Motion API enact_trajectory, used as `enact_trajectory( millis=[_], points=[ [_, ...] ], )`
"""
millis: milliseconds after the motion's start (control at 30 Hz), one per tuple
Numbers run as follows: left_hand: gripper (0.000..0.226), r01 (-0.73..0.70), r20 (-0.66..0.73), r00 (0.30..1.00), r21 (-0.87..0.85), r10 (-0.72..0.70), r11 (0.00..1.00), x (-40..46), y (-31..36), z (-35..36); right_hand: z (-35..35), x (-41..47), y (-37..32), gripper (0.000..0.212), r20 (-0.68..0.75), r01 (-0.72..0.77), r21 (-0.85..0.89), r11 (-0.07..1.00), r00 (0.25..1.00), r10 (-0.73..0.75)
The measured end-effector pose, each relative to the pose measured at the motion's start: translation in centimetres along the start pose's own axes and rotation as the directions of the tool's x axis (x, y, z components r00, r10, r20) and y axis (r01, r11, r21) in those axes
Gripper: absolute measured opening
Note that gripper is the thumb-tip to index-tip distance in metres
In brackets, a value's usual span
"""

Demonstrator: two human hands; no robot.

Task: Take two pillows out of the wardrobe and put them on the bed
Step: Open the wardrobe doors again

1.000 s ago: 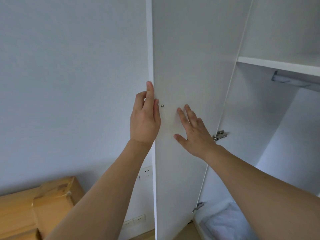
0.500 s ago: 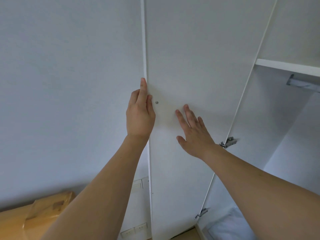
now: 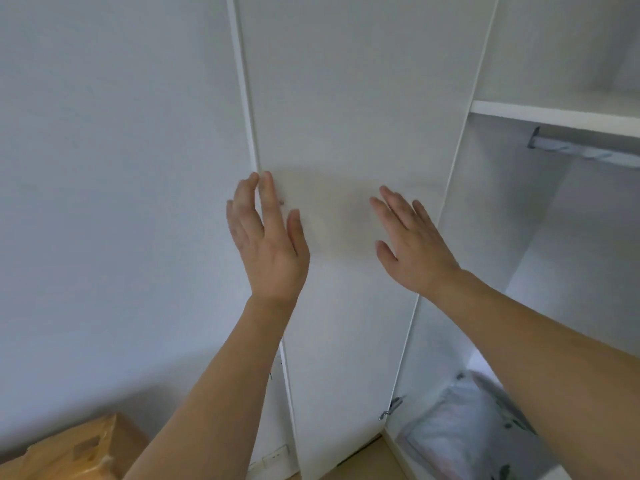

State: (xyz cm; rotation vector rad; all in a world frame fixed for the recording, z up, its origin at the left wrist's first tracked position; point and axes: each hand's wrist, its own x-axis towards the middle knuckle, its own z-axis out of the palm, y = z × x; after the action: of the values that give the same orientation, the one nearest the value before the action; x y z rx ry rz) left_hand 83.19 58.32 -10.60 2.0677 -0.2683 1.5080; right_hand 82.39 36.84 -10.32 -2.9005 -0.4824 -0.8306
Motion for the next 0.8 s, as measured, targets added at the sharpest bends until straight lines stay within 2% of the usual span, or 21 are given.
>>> enact_trajectory(
  millis=[100,300,467,567,667,800],
  points=[
    [0.051,-0.054,0.138,0.988,-0.100,0.067,0.994,-2.2,2.8,1.8,-2.6,-2.2,3.3,0.065,-0.027,-0.103,-0.106,0.989,0.995,0.101],
    [0.056,-0.033,0.364,0.922,-0.266,0.132,0.963,-6.7,9.4,4.9,-7.5,-8.8,8.4,0.066,-0.006,-0.238,-0.303,0.923,0.969,0.248],
    [0.058,0.033,0.505,0.846,-0.370,0.171,0.929,-11.9,14.3,6.7,-10.9,-14.5,11.4,0.060,-0.008,-0.214,-0.414,0.885,0.973,0.232],
    [0.059,0.035,0.596,0.763,-0.426,0.251,0.904,-15.6,17.1,8.2,-11.8,-16.8,12.4,0.059,-0.023,-0.212,-0.517,0.829,0.972,0.235],
    [0.061,0.013,0.651,0.660,-0.509,0.375,0.861,-17.9,19.9,10.5,-12.7,-17.4,13.4,0.061,-0.088,-0.260,-0.634,0.728,0.960,0.266],
    [0.066,0.043,0.677,0.527,-0.625,0.514,0.780,-19.4,23.0,13.7,-12.7,-16.2,13.8,0.070,-0.280,-0.476,-0.722,0.502,0.864,0.418]
  ],
)
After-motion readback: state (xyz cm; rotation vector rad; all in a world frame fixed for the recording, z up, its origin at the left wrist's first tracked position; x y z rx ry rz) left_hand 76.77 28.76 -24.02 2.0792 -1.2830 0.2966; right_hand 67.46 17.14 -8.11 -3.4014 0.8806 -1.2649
